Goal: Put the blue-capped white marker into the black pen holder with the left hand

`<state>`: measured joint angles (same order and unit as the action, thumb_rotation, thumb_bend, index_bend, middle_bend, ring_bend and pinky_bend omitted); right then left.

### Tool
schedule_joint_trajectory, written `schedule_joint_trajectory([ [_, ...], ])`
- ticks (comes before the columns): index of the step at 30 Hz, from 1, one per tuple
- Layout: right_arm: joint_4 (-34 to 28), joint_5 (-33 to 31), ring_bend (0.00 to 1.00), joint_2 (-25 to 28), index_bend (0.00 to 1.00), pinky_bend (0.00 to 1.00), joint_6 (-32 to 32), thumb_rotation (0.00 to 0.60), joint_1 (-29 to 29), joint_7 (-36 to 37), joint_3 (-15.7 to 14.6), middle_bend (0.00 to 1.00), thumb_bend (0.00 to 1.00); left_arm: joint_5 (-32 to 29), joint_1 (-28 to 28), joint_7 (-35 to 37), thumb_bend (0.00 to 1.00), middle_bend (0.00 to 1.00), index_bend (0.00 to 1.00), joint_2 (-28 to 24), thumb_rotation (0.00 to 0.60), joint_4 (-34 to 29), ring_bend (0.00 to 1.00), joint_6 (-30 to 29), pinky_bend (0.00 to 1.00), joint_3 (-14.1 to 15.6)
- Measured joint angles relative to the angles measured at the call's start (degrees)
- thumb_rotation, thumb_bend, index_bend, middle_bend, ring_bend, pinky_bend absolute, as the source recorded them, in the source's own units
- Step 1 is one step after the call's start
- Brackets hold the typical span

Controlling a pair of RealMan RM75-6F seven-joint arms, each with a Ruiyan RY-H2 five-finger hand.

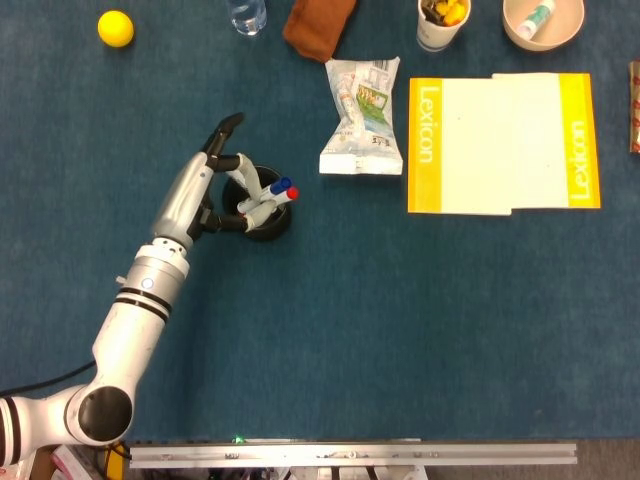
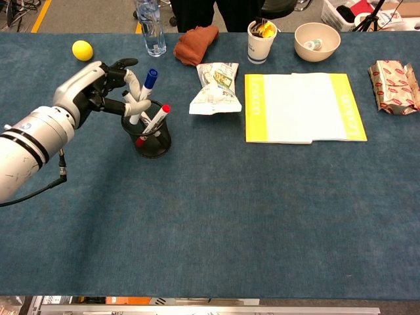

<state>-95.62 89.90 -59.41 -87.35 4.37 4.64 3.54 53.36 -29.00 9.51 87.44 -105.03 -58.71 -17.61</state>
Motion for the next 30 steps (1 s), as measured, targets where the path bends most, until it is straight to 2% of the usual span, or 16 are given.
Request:
schedule_joint_trajectory([
  [5,-0.1,-0.1,0.30,0.0,0.36,0.43,0.1,0.600,0.0,-0.2,0.0,0.38,0.13,1.0,0.7,4.2,0.29,0.03,0.64,0.5,0.600,2.2,0.00,1.0,0.04,0.2],
  [8,-0.1,-0.1,0.30,0.0,0.36,0.43,0.0,0.600,0.0,-0.2,0.0,0.38,0.13,2.4,1.0,6.1,0.29,0.03,0.59,0.6,0.600,3.2,0.00,1.6,0.04,0.5],
  [14,-0.1,-0.1,0.30,0.1,0.36,0.43,0.0,0.600,0.0,-0.1,0.1,0.38,0.13,6.4,1.9,10.7,0.28,0.00,0.31,0.7,0.600,5.4,0.00,2.6,0.04,1.4],
  [16,-0.1,-0.1,0.30,0.1,0.36,0.43,-0.1,0.600,0.0,-0.1,0.1,0.38,0.13,7.2,2.1,11.4,0.25,0.00,0.20,0.4,0.600,6.0,0.00,3.1,0.04,1.8],
  [18,-0.1,-0.1,0.30,0.1,0.36,0.43,-0.1,0.600,0.0,-0.1,0.0,0.38,0.13,7.8,2.2,11.6,0.21,0.00,0.15,0.0,0.600,6.2,0.00,3.2,0.04,2.0],
  [20,-0.1,-0.1,0.30,0.0,0.36,0.43,0.0,0.600,0.0,-0.2,0.0,0.38,0.13,8.4,2.3,11.6,0.18,0.00,0.14,-0.4,0.600,6.1,0.00,3.0,0.04,2.2],
  [25,-0.1,-0.1,0.30,0.0,0.36,0.43,0.1,0.600,0.0,-0.4,0.0,0.38,0.13,10.2,2.5,9.7,0.17,0.00,0.16,-2.0,0.600,4.9,0.00,2.2,0.04,3.1],
  [30,-0.1,0.0,0.30,-0.1,0.36,0.43,0.2,0.600,0.0,-0.6,-0.1,0.38,0.13,12.2,2.9,4.0,0.17,0.00,0.22,-4.6,0.600,2.9,0.00,0.0,0.04,4.5],
])
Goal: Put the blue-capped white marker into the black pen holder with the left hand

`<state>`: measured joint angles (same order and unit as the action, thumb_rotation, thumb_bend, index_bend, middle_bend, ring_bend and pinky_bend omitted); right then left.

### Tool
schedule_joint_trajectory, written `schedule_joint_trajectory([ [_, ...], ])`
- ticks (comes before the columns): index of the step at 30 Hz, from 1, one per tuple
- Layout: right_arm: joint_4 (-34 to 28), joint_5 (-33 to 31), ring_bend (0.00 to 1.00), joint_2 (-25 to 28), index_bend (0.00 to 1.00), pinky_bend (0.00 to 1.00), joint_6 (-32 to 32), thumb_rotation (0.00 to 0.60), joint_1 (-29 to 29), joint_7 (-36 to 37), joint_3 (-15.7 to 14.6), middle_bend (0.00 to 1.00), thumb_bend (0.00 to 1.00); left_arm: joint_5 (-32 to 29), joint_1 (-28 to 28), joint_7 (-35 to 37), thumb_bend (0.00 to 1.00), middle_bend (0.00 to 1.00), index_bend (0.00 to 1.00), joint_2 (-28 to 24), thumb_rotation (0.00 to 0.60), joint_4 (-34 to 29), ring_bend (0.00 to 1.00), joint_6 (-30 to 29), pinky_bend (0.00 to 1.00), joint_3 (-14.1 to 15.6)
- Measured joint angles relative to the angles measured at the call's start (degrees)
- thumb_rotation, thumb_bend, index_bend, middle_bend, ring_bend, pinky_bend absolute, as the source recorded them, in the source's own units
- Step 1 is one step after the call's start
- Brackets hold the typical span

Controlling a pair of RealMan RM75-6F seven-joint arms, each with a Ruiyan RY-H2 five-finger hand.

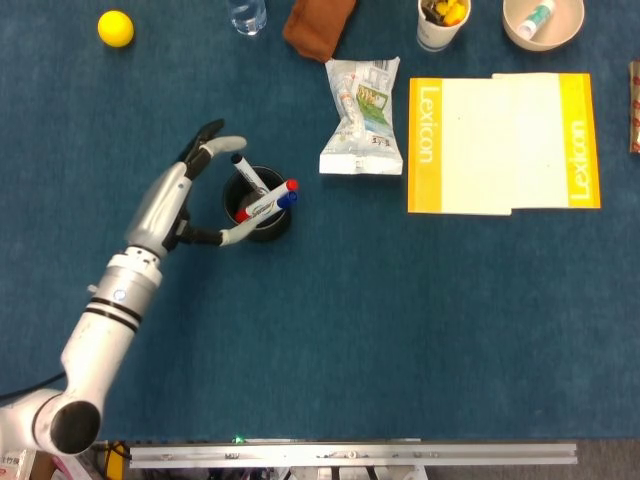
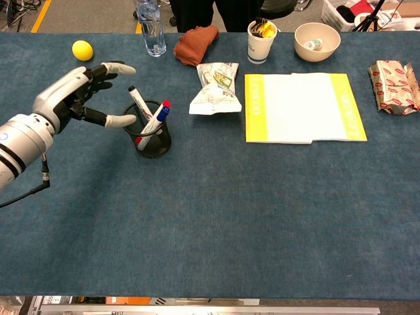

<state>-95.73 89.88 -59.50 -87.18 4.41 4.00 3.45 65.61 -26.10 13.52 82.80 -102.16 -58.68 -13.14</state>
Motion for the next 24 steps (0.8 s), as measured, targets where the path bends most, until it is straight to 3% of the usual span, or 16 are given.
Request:
schedule_joint_trajectory([
  [8,0.0,0.0,0.30,-0.2,0.36,0.43,0.2,0.600,0.0,-0.8,-0.1,0.38,0.13,6.0,2.3,-11.7,0.17,0.00,0.27,-7.5,0.600,-3.3,0.00,-6.9,0.04,3.6],
  [24,0.2,0.2,0.30,-1.1,0.40,0.43,2.1,0.600,0.8,-3.8,-0.8,0.38,0.13,27.0,12.1,-23.1,0.17,0.03,0.34,-25.7,0.600,-2.1,0.00,-23.8,0.08,12.5],
])
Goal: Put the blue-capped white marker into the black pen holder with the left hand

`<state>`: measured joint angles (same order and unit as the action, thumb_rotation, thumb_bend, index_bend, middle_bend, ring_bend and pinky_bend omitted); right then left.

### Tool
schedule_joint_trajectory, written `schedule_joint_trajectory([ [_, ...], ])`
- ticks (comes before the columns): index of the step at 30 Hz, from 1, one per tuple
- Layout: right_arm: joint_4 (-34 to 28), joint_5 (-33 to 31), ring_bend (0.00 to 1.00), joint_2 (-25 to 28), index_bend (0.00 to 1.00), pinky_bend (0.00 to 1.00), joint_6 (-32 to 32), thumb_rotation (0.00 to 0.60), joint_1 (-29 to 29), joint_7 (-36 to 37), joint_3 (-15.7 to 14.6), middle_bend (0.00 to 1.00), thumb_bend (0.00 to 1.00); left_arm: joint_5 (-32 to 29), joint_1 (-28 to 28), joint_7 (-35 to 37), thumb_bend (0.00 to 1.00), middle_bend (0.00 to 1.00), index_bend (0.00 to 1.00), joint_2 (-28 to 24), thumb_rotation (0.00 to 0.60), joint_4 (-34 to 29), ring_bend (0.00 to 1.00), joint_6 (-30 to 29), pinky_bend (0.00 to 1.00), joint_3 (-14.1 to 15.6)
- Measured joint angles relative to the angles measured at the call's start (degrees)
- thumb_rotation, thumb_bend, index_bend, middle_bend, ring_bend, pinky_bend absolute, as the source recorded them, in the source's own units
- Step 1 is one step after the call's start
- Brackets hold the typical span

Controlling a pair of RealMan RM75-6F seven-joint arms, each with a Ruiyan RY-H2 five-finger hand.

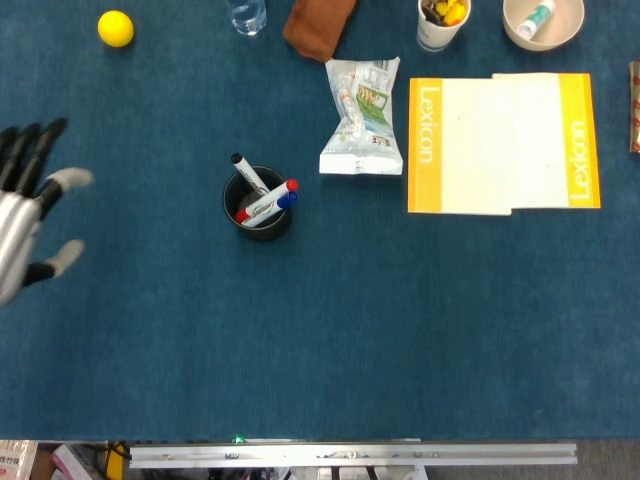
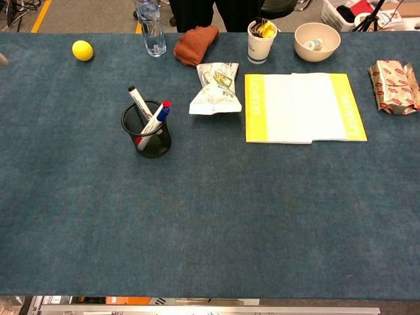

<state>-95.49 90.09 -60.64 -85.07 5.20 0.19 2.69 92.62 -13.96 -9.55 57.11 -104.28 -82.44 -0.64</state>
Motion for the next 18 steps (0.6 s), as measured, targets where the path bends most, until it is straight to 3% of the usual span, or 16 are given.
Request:
schedule_joint_trajectory([
  [5,0.1,-0.5,0.30,-0.3,0.41,0.43,0.3,0.600,0.0,-2.4,-0.1,0.38,0.13,2.3,5.1,-2.8,0.17,0.04,0.36,-2.1,0.600,1.3,0.00,-6.0,0.09,2.4],
  [11,0.0,-1.3,0.30,-0.2,0.41,0.43,0.8,0.600,0.1,-2.7,0.0,0.38,0.13,1.8,10.2,-2.2,0.17,0.06,0.38,-2.0,0.600,4.9,0.01,-12.0,0.10,3.1],
  [18,0.0,-1.9,0.30,-0.4,0.41,0.43,1.8,0.600,0.3,-3.2,-0.1,0.38,0.13,0.4,12.3,0.0,0.17,0.07,0.39,-1.5,0.600,8.3,0.02,-12.5,0.11,3.5],
])
